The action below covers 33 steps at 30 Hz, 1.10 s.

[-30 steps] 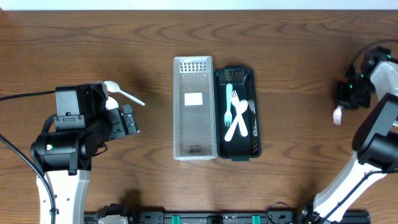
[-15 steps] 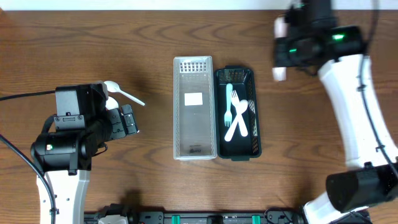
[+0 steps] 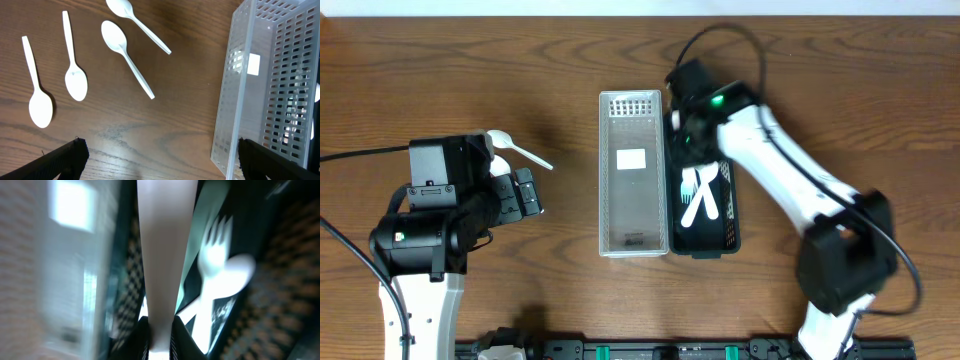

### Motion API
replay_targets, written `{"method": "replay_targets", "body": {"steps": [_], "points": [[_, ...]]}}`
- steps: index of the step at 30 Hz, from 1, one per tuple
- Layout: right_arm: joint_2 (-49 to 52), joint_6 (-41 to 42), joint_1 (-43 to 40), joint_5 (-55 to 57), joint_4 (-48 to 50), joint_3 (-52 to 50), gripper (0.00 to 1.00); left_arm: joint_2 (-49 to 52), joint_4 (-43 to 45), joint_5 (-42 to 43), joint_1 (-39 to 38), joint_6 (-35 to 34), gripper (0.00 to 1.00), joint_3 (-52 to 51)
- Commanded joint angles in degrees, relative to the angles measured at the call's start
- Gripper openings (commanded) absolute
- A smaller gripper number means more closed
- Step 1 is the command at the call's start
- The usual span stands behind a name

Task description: Pack container

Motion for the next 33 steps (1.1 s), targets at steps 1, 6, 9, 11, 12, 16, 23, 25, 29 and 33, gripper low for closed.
{"method": "replay_targets", "body": {"steps": [1,6,9,11,12,16,23,25,29,33], "points": [[2.91,1.73,1.7,0.35,0.04,-1.68,0.01,0.11,-0.22,-0.48,0.26,0.09,0.98,0.83],[3.69,1.7,2.14,0.35,1.16,-1.7,0.01,0.11,-0.2,-0.48,0.26,0.09,0.98,0.83],[3.65,1.7,2.12,0.35,1.51,-1.68,0.16,0.11,-0.2,-0.48,0.26,0.09,0.98,0.83],[3.67,1.6,2.08,0.35,1.4,-1.68,0.3,0.11,-0.2,-0.48,0.26,0.09,0.98,0.83],[3.65,1.4,2.08,0.35,1.36,-1.68,0.32,0.11,-0.2,-0.48,0.26,0.09,0.98,0.83],[3.65,1.05,2.01,0.37,1.36,-1.68,0.37,0.11,-0.2,-0.48,0.26,0.09,0.98,0.83],[0.72,-0.07,-0.33,0.83,-0.26,-0.17,0.38,0.11,-0.15,-0.48,0.26,0.09,0.98,0.83],[-1.49,-0.31,-1.97,2.8,-1.86,1.84,0.39,0.11,-0.15,-0.46,0.26,0.04,0.98,0.83],[-6.71,-2.95,-5.97,6.95,-5.79,7.65,0.42,0.04,-0.15,-0.39,0.2,-1.92,0.98,0.85],[-11.28,-5.49,-11.28,7.8,-9.01,13.42,0.67,0.11,1.33,-0.42,-1.33,-5.14,0.98,1.7]]}}
